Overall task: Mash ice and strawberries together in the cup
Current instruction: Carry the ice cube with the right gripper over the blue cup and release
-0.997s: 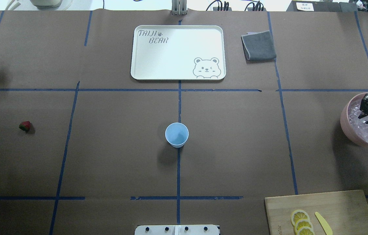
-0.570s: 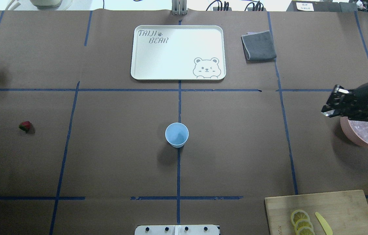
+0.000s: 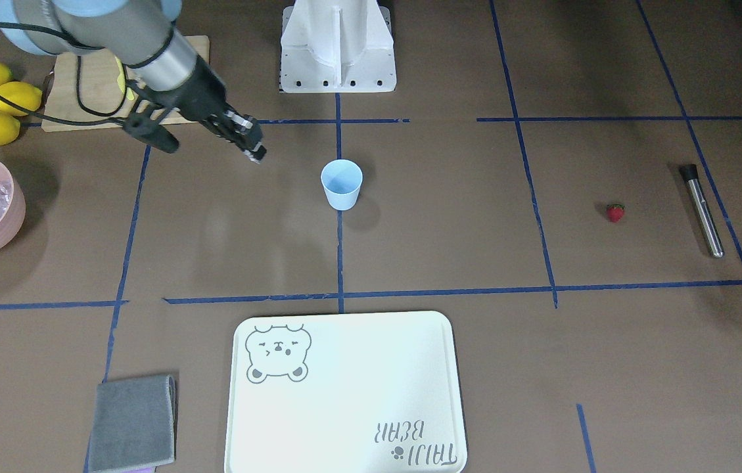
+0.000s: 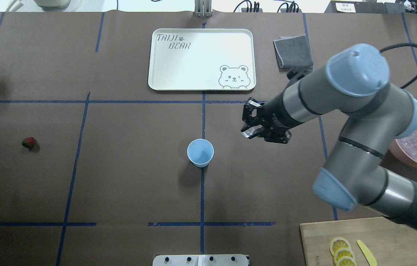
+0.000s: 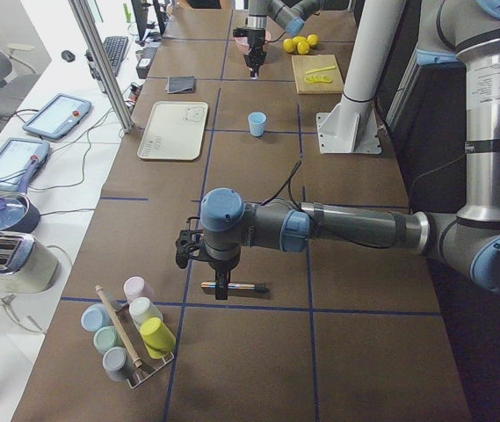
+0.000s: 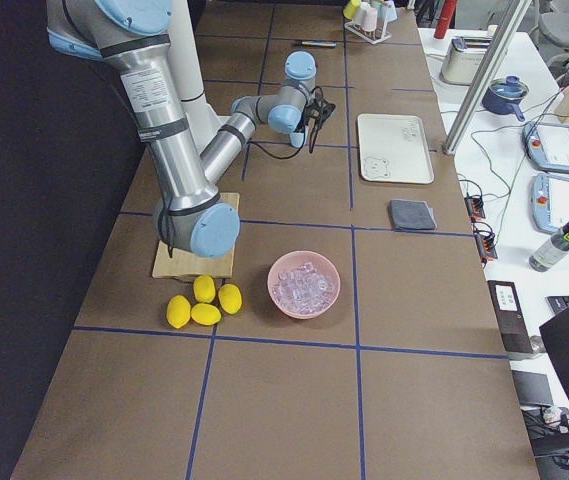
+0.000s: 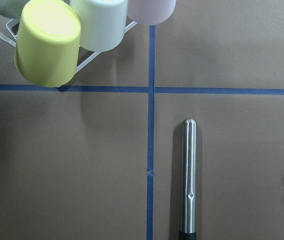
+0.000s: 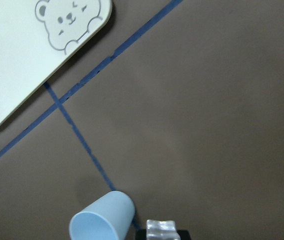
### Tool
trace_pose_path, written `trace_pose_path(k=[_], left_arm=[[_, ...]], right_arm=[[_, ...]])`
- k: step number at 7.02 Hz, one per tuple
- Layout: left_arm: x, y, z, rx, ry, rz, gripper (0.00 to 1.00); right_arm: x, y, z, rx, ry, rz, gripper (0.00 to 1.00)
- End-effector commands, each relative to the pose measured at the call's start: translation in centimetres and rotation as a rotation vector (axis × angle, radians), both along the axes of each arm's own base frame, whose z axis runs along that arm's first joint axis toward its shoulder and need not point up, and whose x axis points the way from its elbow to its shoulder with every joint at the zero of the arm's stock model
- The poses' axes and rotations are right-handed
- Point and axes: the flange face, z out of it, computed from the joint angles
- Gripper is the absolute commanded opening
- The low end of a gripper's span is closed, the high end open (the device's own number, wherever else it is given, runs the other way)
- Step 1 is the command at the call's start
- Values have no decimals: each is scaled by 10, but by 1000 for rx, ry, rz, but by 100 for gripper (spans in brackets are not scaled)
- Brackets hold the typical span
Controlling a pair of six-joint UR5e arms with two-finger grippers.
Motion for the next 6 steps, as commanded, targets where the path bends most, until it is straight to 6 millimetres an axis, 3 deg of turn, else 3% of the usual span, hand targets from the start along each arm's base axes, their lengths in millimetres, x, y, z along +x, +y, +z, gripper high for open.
trace_pose_path(k=[1, 2, 3, 6], left_arm=[[0, 0, 0, 0, 1, 0, 100], [0, 5, 1, -3, 1, 0, 100], [0, 5, 1, -3, 1, 0, 100], [0, 5, 1, -1, 0, 0, 100]], right_arm=[[-81, -5, -46, 0, 12, 39, 2], [-102, -15, -59, -7, 23, 40, 3], [-108, -14, -56, -17, 30, 35, 4], [-121, 5, -49, -23, 36, 1, 6]])
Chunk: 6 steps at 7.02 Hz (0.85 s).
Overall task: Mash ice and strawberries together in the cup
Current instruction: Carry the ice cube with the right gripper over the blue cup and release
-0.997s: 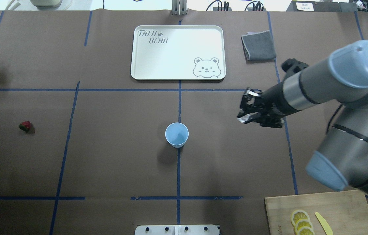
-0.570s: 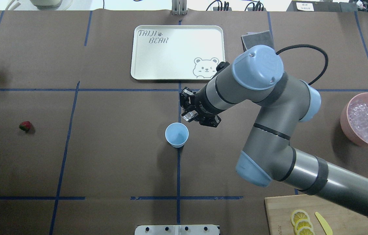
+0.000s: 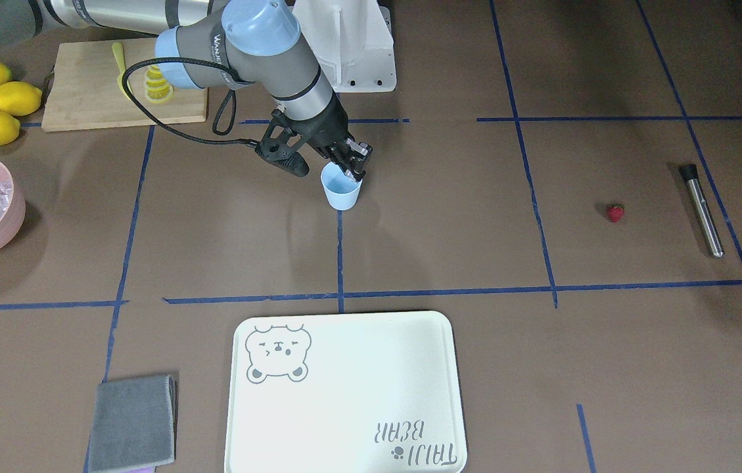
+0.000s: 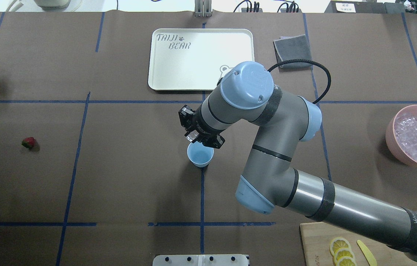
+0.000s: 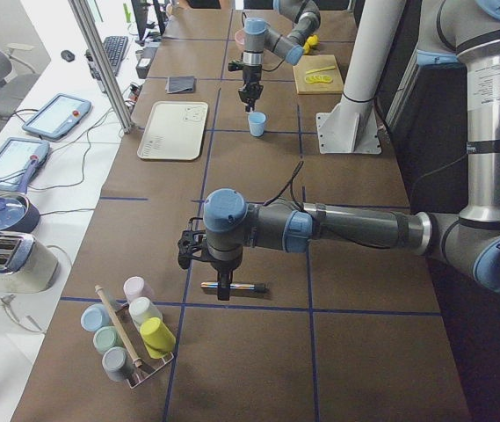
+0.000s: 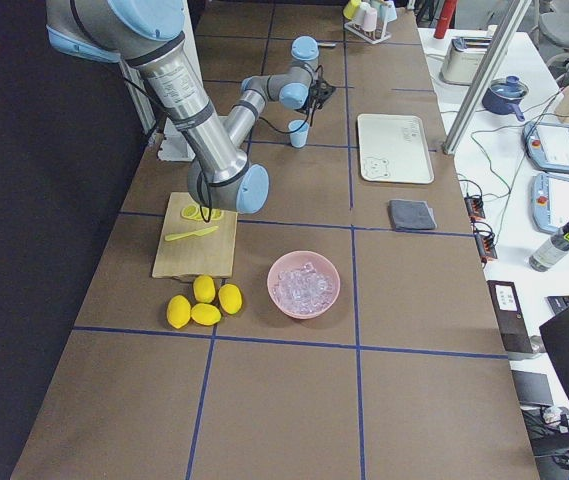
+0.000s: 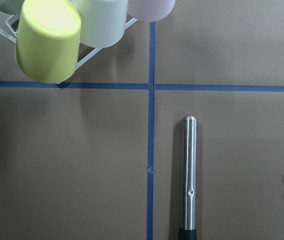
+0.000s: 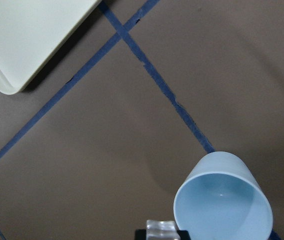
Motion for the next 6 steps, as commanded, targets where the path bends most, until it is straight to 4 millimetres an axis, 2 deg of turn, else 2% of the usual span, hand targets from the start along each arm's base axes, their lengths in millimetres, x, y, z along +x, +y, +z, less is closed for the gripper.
trace_pose_path(k=[1, 2, 3, 4, 6], left_arm=[[0, 1, 1, -1, 0, 0, 100], [0, 1, 1, -1, 0, 0, 100], [0, 2, 2, -4, 0, 0, 100], [0, 2, 2, -4, 0, 0, 100], [0, 3, -1, 1, 0, 0, 100]], right_arm=[[-8, 10, 10, -9, 16, -17, 11], [-7, 10, 14, -12, 21, -17, 12], [-7, 10, 16, -14, 25, -17, 26], [-8, 11, 16, -14, 25, -18, 70], [-7, 12, 19, -16, 28, -20, 73]])
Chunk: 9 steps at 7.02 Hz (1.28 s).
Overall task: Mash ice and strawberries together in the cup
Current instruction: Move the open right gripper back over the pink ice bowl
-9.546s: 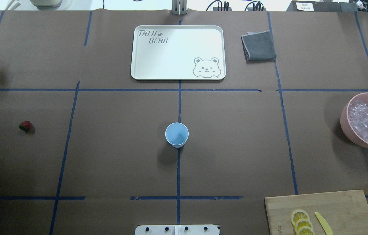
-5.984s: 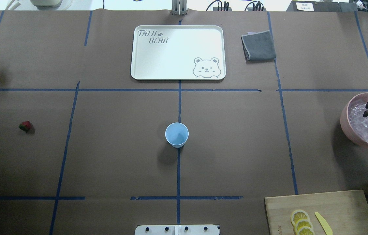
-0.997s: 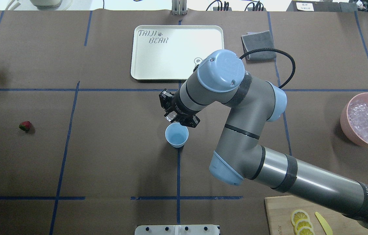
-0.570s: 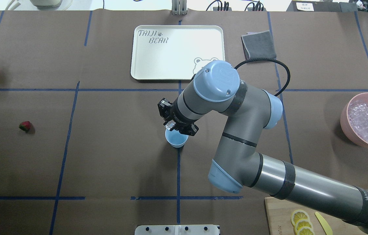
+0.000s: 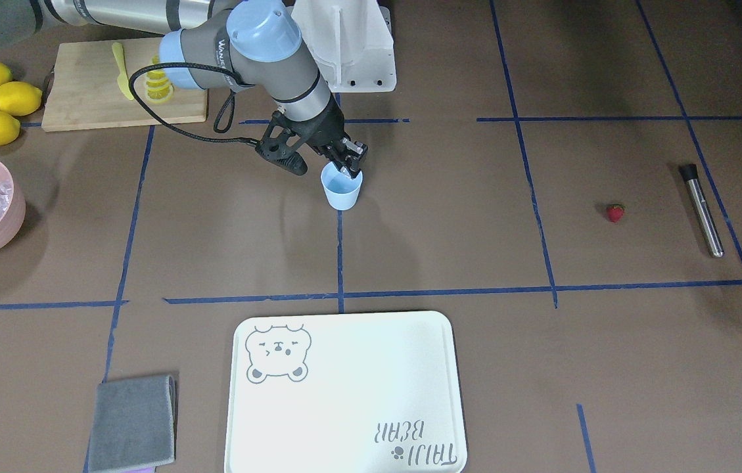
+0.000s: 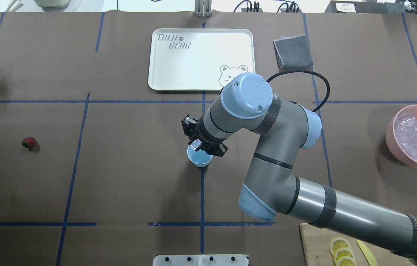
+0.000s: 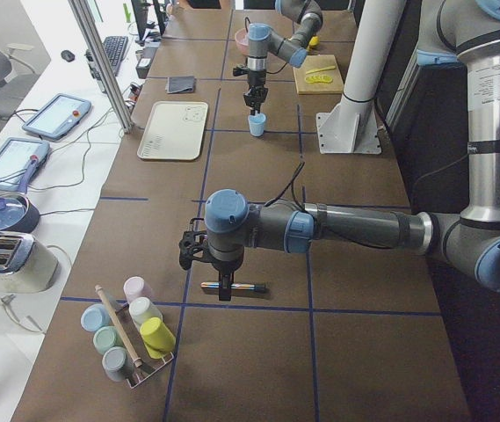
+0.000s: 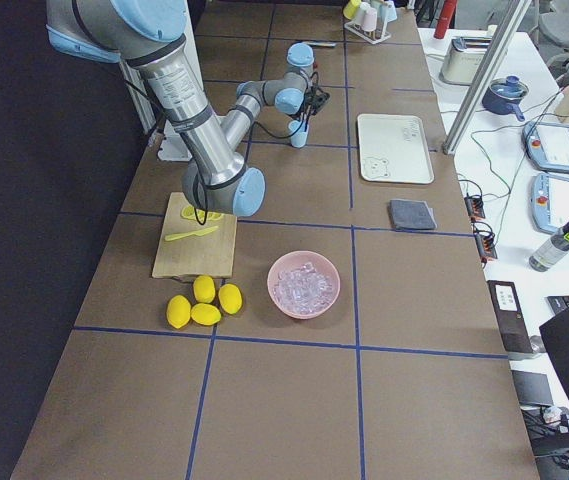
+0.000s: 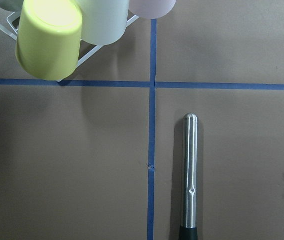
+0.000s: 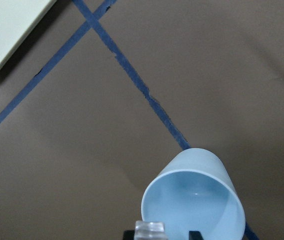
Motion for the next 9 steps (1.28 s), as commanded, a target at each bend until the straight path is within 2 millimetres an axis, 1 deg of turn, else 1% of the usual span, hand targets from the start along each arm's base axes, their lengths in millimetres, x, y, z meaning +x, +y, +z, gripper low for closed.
trace_pose_path(k=[1, 2, 3, 4, 5, 6, 7, 8, 9], left_arm=[[0, 0, -1, 2, 0, 0, 100], [0, 0, -1, 2, 0, 0, 100], [0, 1, -1, 2, 0, 0, 100], [-1, 1, -1, 2, 0, -1, 100], [0, 6, 1, -3, 0, 0, 100], [0, 7, -1, 0, 0, 0, 100], [0, 7, -1, 0, 0, 0, 100], [0, 7, 0, -1, -2, 0, 100], [0, 7, -1, 0, -2, 0, 100]], right_arm=[[1, 0, 0, 0, 0, -2, 73], [8, 4, 2, 2, -7, -5, 74], [16, 8, 10, 0, -5, -6, 74], [28, 15, 12, 6, -16, -8, 73], [50, 16, 13, 6, -14, -2, 73], [87, 4, 17, -31, 23, 13, 73], [124, -11, 32, -32, 29, 13, 73], [162, -16, 60, 19, 44, -17, 73], [212, -19, 105, 67, 84, -37, 74]])
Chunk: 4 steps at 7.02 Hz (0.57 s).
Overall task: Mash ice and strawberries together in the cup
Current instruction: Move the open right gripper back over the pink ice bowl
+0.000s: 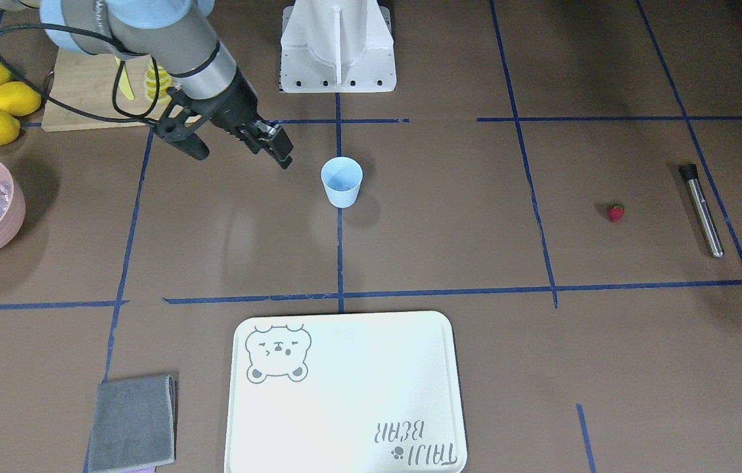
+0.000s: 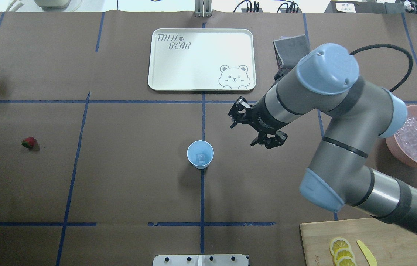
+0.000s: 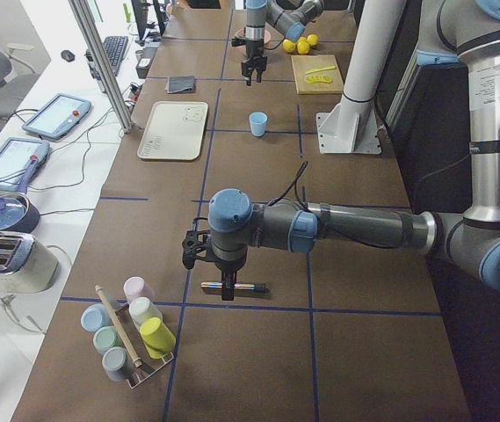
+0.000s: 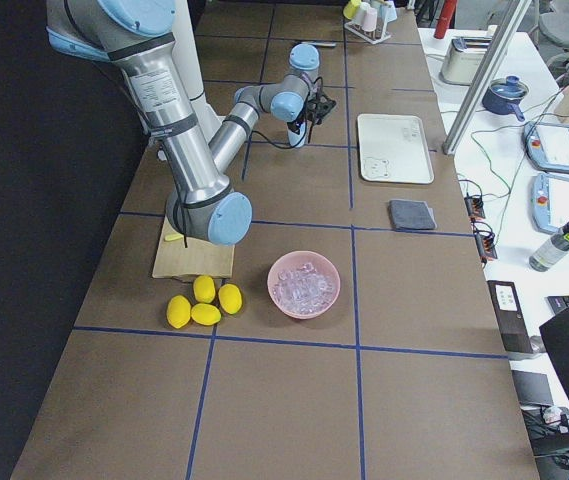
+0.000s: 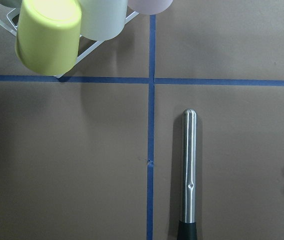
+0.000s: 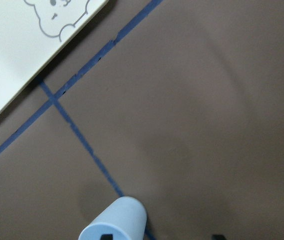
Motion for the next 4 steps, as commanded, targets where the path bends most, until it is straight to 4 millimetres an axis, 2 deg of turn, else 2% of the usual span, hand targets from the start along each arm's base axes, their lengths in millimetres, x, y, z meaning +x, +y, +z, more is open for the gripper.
trace_pose_path(k=[1, 3, 4], left_arm=[[0, 0, 0, -2, 1, -1, 100], [0, 0, 0, -1, 1, 0, 100], [0, 0, 0, -2, 1, -1, 100]], right_arm=[[97, -3, 87, 106, 82, -65, 74], [170, 2, 163, 242, 180, -154, 74], [196, 6, 197, 300, 226, -210, 74]])
